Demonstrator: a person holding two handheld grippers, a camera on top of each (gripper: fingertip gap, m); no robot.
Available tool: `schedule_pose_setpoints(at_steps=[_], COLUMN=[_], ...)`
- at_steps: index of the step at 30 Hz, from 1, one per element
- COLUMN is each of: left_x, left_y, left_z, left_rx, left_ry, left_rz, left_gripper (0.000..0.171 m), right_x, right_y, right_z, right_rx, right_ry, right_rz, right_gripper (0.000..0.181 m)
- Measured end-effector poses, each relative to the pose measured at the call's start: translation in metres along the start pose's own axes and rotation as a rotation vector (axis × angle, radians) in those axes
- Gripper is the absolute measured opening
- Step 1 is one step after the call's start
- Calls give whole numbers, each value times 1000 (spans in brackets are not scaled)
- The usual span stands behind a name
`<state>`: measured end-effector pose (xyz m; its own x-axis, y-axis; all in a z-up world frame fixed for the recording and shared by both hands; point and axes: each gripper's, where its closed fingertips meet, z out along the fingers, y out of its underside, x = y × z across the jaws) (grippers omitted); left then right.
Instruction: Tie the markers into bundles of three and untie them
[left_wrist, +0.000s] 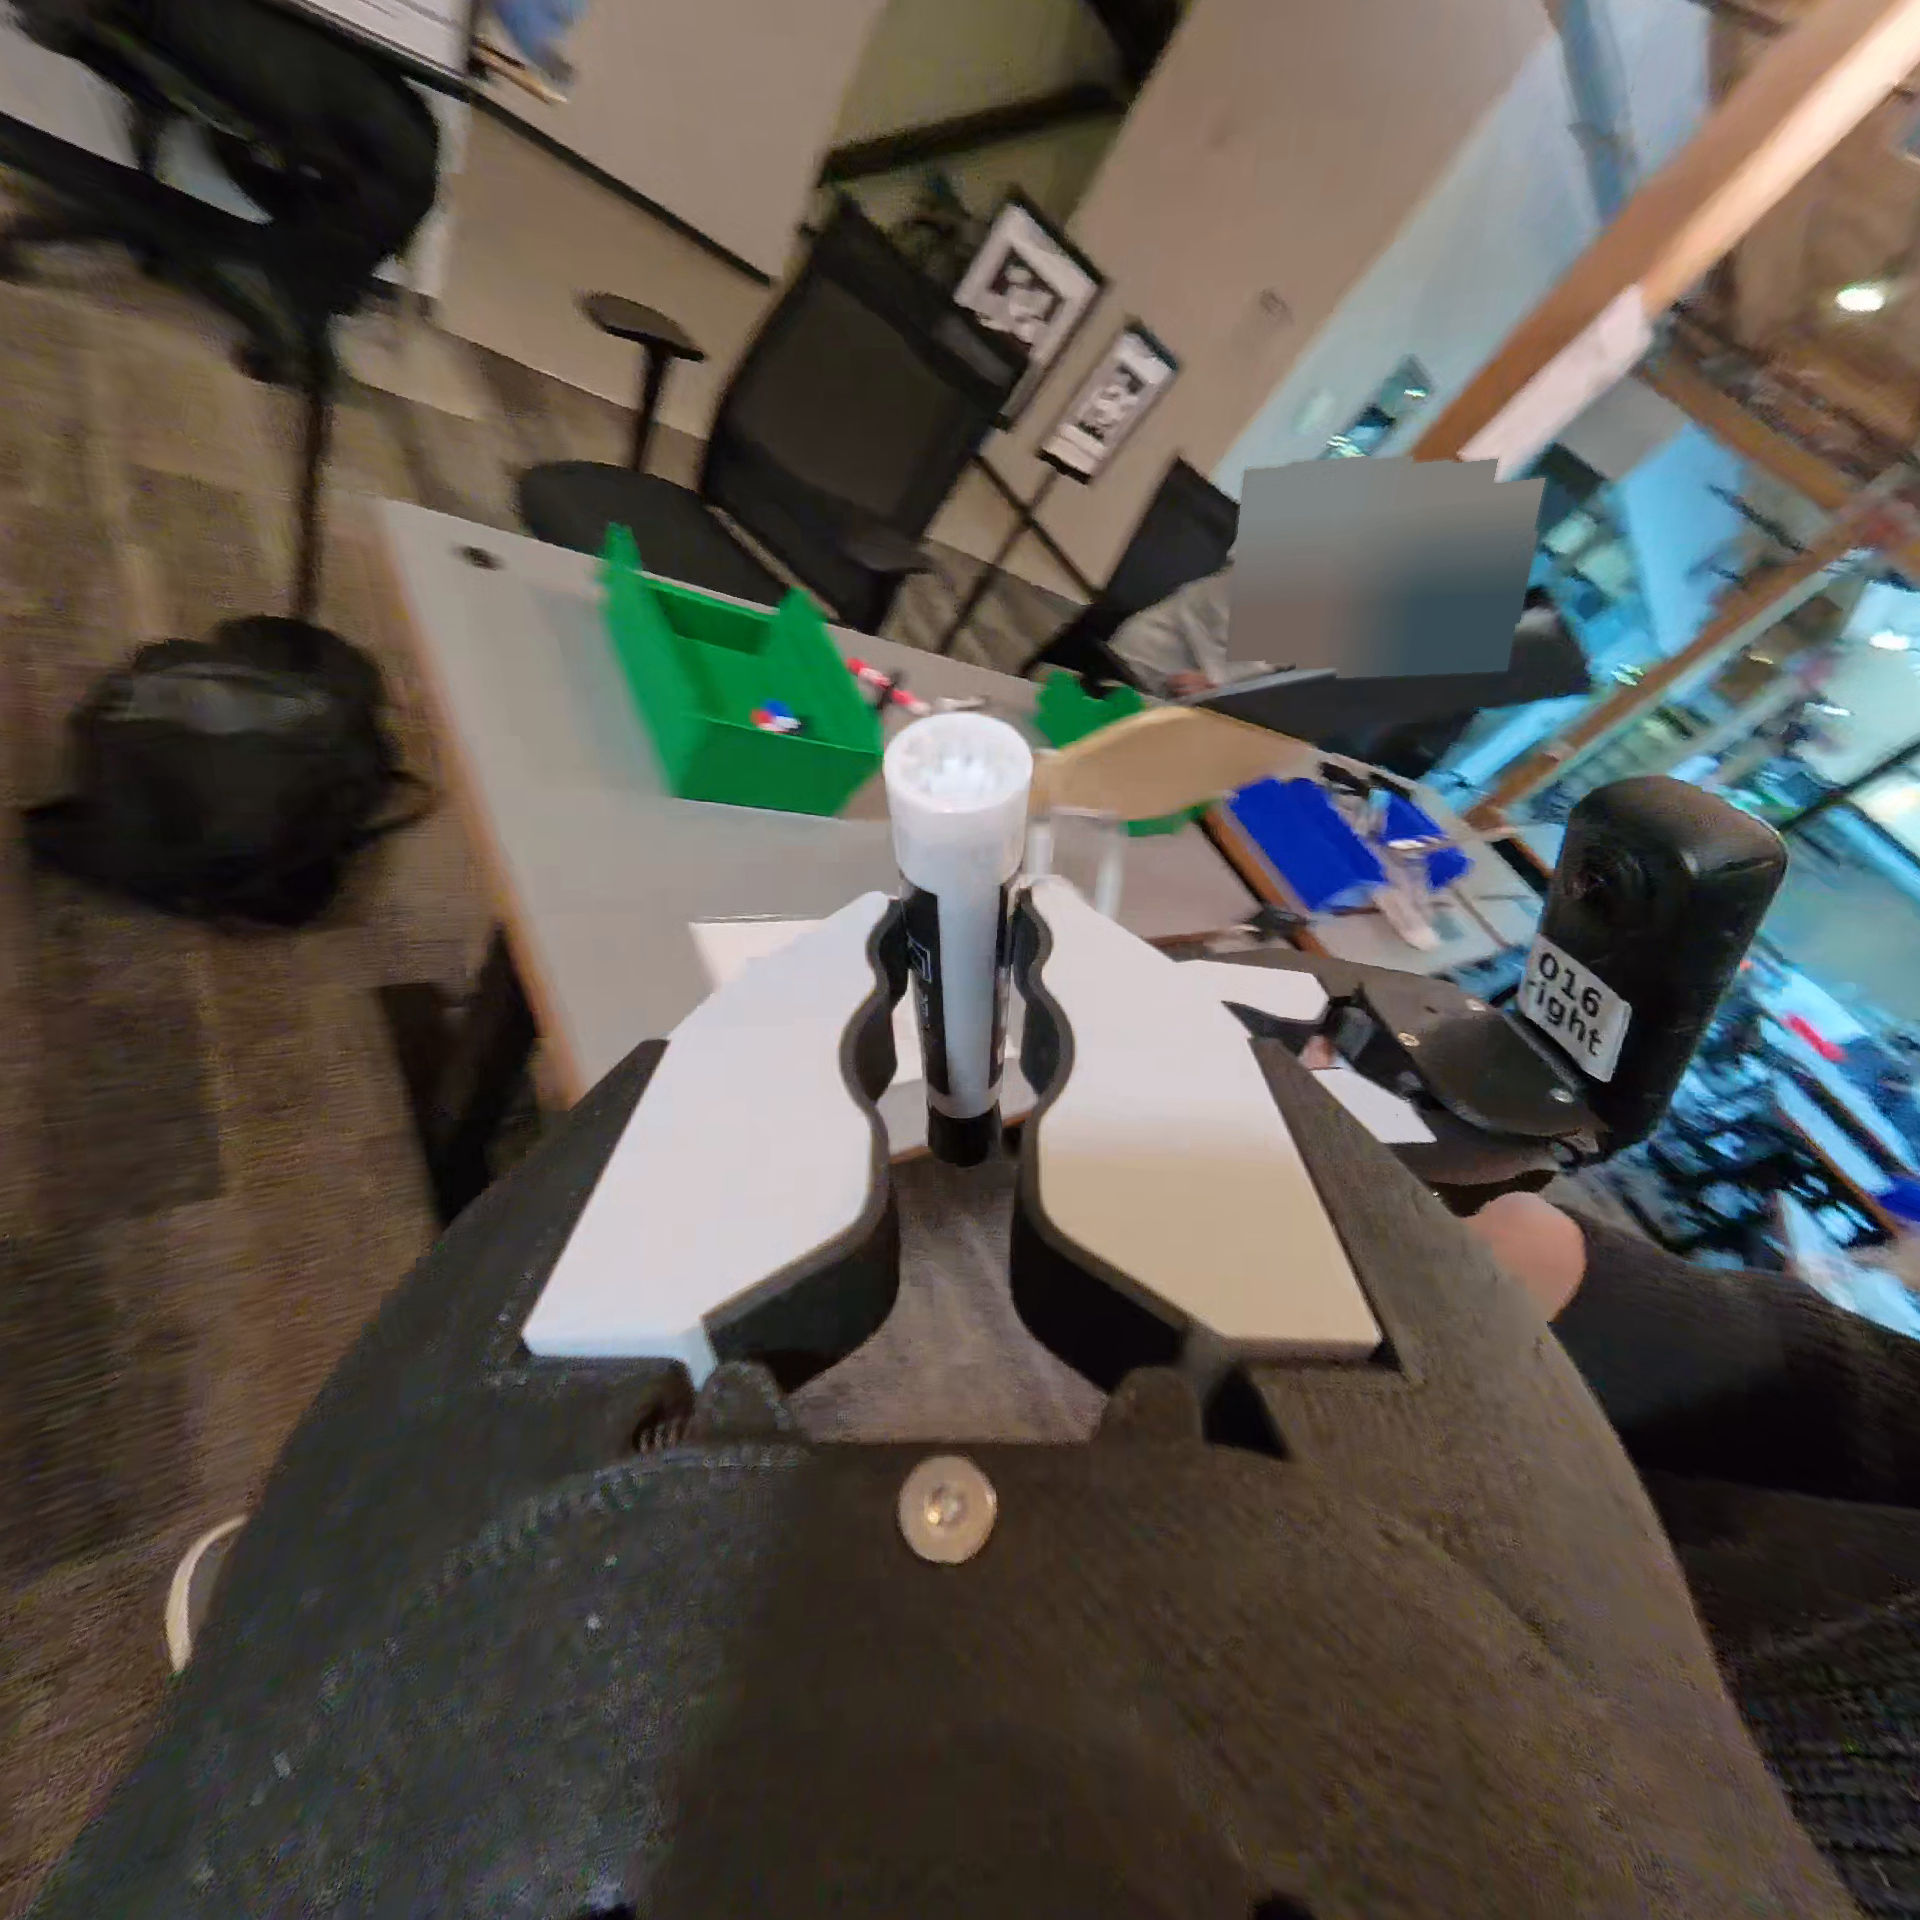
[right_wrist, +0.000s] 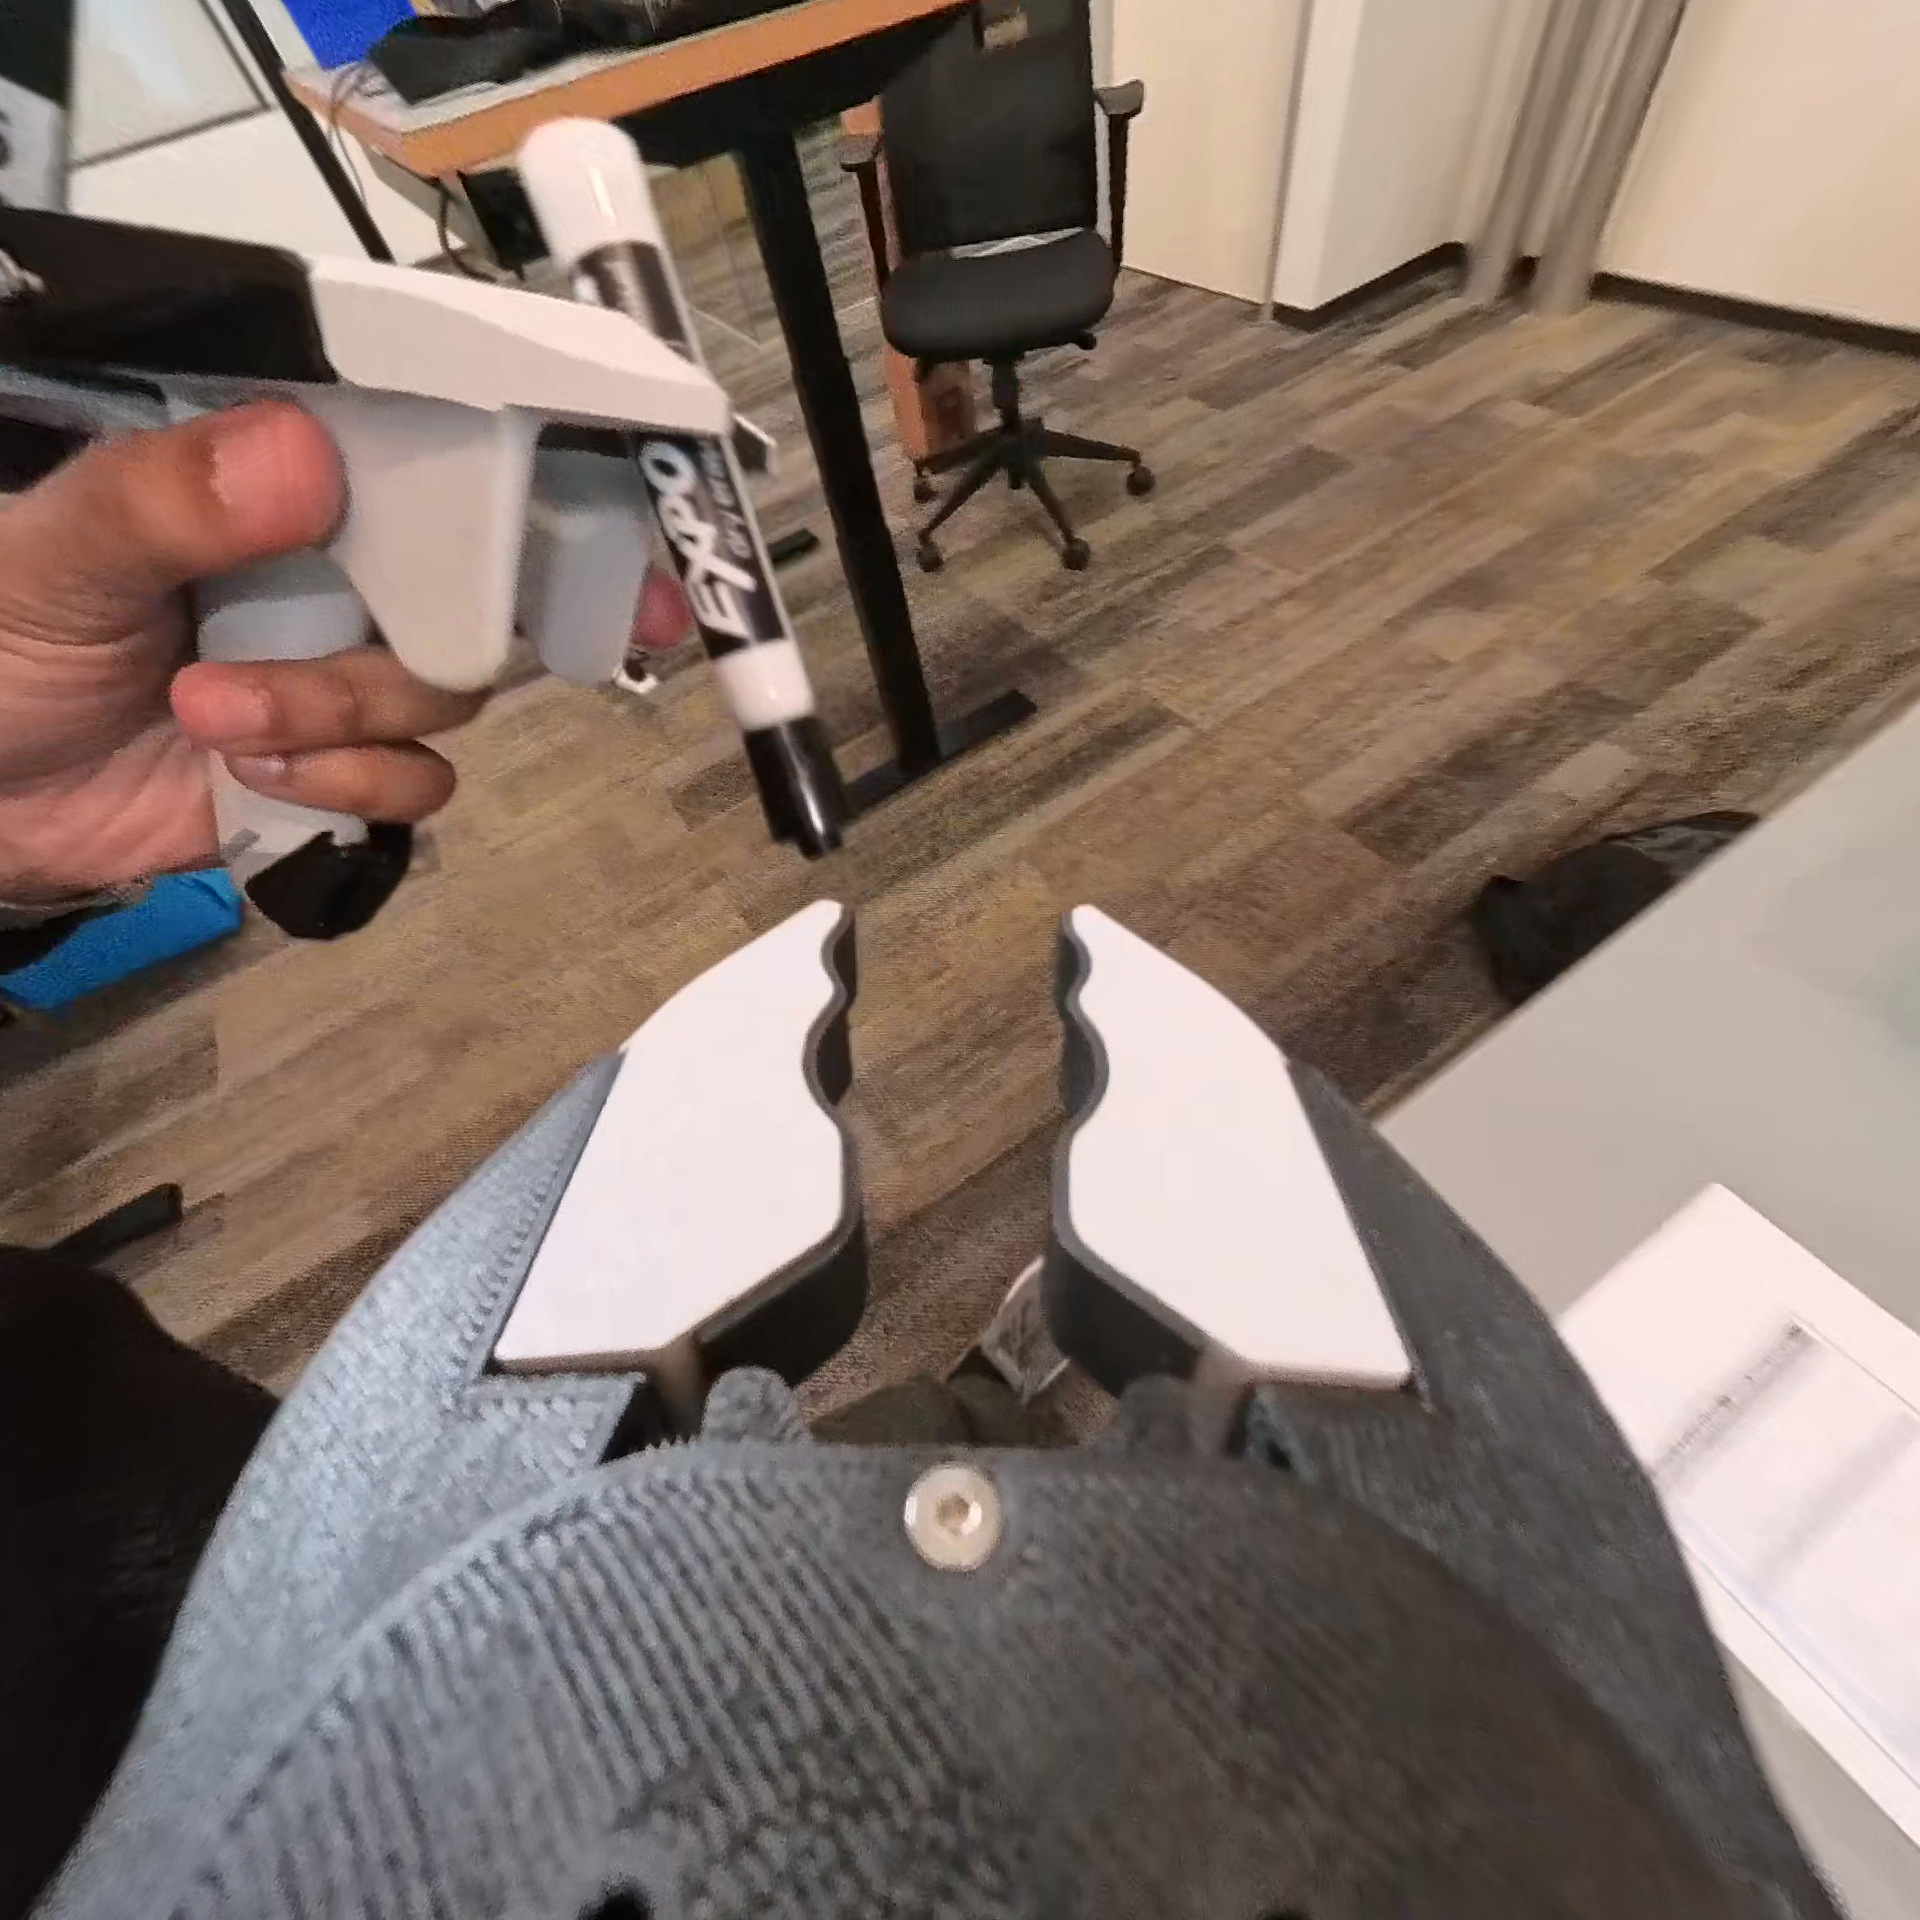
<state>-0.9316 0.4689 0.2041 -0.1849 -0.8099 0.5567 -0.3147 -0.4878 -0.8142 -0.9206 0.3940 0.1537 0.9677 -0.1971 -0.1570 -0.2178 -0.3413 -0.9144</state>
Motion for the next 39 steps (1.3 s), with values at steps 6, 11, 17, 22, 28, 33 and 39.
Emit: schedule_pose_setpoints(at_steps=[6, 11, 17, 22, 28, 33, 39], left_x=[-170, -275, -378, -471, -541, -567, -598], left_y=[-59, -136, -220, -265, -339, -386, -408], left_z=[-44, -66, -42, 37, 151, 247, 379], left_rx=[3, -21, 62, -28, -207, -391, -539], left_ry=[-179, -265, -290, -133, 165, 359, 496], left_rz=[-82, -117, -102, -94, -47, 34, 101], left_gripper=[21, 20, 20, 20, 20, 20, 20], right_x=[24, 40, 84, 151, 238, 316, 439], right_y=[0, -85, -189, -209, -264, -305, -282], right_z=[174, 305, 403, 478, 547, 571, 583], right_rx=[-98, -97, -16, -41, -23, 47, 129], right_ry=[-101, -222, -194, -82, 168, 438, 650], right_rz=[87, 109, -27, 48, 191, 169, 352], right_gripper=[37, 35, 31, 32, 35, 31, 29])
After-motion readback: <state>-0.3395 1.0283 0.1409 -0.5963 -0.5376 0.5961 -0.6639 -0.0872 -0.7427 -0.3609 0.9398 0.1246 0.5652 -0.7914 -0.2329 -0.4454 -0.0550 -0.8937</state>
